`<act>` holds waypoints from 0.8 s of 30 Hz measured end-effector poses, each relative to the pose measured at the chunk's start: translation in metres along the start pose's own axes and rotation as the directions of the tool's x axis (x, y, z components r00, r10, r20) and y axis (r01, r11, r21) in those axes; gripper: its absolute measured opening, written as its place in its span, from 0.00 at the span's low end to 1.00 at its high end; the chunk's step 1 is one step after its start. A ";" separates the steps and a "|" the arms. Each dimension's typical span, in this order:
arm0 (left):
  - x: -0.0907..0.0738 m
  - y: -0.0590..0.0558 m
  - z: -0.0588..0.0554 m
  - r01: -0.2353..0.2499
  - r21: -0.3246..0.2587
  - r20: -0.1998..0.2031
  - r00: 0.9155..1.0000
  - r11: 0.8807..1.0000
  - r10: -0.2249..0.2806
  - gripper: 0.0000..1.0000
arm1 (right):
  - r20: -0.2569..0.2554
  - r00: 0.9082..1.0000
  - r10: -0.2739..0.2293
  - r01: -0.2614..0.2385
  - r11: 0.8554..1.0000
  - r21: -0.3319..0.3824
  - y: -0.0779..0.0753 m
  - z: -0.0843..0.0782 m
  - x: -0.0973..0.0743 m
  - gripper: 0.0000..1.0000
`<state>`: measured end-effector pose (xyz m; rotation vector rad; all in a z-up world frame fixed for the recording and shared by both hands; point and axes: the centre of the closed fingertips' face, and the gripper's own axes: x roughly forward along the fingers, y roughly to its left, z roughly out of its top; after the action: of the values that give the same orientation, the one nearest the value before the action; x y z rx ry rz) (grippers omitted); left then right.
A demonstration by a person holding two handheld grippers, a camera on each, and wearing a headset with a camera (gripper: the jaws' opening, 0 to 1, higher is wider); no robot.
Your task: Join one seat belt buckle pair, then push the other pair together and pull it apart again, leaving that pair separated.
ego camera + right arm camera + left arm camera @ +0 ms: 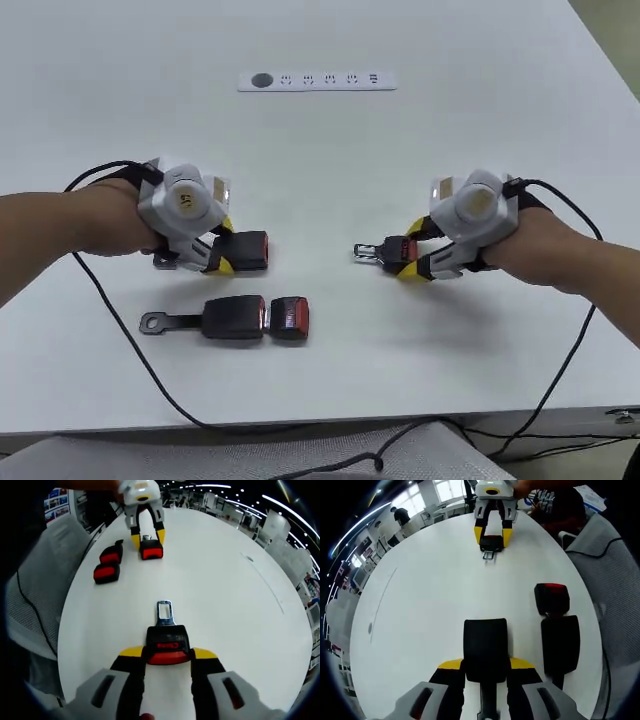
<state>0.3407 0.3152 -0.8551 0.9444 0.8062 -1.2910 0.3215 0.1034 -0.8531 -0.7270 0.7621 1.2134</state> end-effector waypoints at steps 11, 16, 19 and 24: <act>-0.002 0.001 -0.001 -0.044 -0.043 -0.030 0.999 0.998 0.043 0.34 | -0.060 0.995 -0.083 0.082 0.996 -0.028 -0.006 -0.002 -0.007 0.47; -0.007 0.000 -0.003 -0.084 -0.107 0.001 0.996 0.991 0.084 0.38 | -0.075 0.991 -0.112 0.112 0.994 -0.017 -0.007 -0.004 -0.007 0.57; -0.016 -0.001 -0.004 -0.117 -0.085 0.006 0.993 0.989 0.118 0.43 | -0.058 0.991 -0.121 0.122 0.993 -0.002 -0.001 -0.002 -0.009 0.60; -0.044 0.000 0.008 -0.191 -0.135 0.070 0.977 0.972 0.202 0.45 | -0.016 0.988 -0.151 0.151 0.988 0.029 0.007 0.003 -0.014 0.61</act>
<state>0.3355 0.3266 -0.8119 0.8400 0.7032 -1.0866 0.3131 0.0996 -0.8408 -0.7554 0.7217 1.0593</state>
